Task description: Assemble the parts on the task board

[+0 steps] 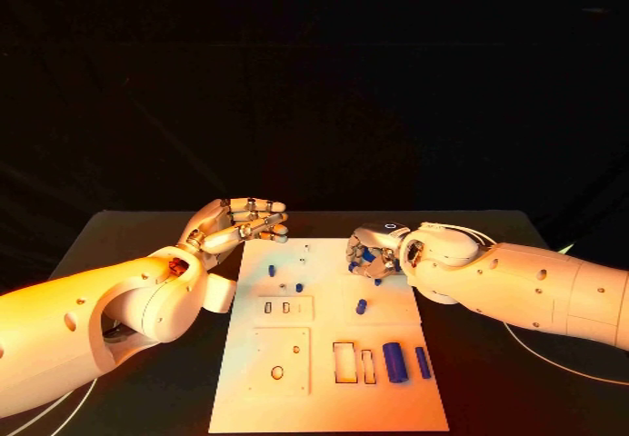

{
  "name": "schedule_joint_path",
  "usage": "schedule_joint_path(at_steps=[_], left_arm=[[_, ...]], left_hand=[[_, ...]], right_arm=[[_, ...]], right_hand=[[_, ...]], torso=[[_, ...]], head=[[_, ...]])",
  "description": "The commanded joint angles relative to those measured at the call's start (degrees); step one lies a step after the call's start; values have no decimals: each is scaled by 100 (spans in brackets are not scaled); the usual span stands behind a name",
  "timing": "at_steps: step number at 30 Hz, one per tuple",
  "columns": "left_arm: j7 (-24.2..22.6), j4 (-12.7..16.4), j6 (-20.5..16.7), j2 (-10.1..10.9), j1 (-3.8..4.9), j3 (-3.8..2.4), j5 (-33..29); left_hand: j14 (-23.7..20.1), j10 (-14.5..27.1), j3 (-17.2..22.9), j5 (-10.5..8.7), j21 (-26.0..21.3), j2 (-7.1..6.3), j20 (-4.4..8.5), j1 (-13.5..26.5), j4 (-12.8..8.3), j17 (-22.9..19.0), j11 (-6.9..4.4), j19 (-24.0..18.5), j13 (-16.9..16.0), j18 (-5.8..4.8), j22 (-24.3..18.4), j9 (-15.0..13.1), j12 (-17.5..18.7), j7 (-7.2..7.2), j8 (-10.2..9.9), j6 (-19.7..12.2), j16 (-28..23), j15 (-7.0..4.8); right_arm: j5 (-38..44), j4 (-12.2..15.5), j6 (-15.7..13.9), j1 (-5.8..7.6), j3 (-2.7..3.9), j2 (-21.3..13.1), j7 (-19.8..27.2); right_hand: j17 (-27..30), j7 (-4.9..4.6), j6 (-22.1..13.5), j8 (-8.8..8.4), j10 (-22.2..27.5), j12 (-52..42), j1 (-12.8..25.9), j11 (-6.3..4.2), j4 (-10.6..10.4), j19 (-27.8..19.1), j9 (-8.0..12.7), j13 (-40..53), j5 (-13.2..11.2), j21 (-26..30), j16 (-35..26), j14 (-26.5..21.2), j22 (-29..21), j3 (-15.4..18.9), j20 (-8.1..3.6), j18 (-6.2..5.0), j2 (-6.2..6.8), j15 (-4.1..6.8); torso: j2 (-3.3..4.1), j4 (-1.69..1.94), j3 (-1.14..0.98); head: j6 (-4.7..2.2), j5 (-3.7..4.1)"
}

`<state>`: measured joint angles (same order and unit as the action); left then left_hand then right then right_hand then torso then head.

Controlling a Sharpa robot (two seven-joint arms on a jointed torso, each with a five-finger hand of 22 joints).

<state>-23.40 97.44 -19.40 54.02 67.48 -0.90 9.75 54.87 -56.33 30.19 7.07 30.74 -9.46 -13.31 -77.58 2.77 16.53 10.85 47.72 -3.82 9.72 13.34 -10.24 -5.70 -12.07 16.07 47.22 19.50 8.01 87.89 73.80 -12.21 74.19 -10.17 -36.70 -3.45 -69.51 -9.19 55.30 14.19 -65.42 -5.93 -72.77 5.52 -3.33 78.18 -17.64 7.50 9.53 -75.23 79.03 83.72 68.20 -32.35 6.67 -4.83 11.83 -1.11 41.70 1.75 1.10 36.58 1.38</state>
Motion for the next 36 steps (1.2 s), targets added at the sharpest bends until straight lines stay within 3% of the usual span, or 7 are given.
schedule_joint_path(at_steps=[1,8,22,36], left_arm=[[-12,11,140,-10,11,-6,17],[-2,6,146,-8,14,-6,15],[11,-7,144,5,19,-5,-2],[7,-7,151,-5,24,-5,-9]], left_hand=[[-40,-15,-39,-35,30,-7,9,49,1,5,12,46,-8,62,5,-9,35,-222,20,-38,35,-15],[-40,-15,-39,-35,30,-6,9,49,1,5,11,46,-8,62,5,-9,35,-222,20,-38,36,-15],[-39,-15,-39,-36,38,-1,11,42,-2,10,11,46,-8,62,9,-10,38,-221,21,-39,39,-17],[-36,-12,-41,-37,51,6,14,32,-6,19,11,44,-8,62,15,-10,45,-222,20,-44,46,-19]], right_arm=[[65,-9,-20,-7,-1,16,-34],[79,11,-236,-10,-1,24,-54],[97,94,-1062,-5,3,80,-122],[121,-452,-1441,8,13,737,-263]], right_hand=[[-10,12,54,45,-45,-29,-4,-3,2,36,-13,9,17,-27,42,268,11,-48,4,39,-60,15],[-21,57,152,136,-132,-59,-64,-40,32,54,-97,24,18,-75,71,265,87,-114,-14,49,-105,45],[-20,160,319,384,-390,-144,-230,-149,188,96,-351,92,18,-173,114,257,248,-191,-82,69,-210,142],[-36,157,318,397,-399,-145,-246,-151,210,103,-370,97,19,-186,124,260,268,-196,-87,73,-209,147]], torso=[[2,5,2],[-6,-7,3],[-5,-7,5],[14,13,4]], head=[[13,2],[24,-8],[-13,-4],[-46,-8]])
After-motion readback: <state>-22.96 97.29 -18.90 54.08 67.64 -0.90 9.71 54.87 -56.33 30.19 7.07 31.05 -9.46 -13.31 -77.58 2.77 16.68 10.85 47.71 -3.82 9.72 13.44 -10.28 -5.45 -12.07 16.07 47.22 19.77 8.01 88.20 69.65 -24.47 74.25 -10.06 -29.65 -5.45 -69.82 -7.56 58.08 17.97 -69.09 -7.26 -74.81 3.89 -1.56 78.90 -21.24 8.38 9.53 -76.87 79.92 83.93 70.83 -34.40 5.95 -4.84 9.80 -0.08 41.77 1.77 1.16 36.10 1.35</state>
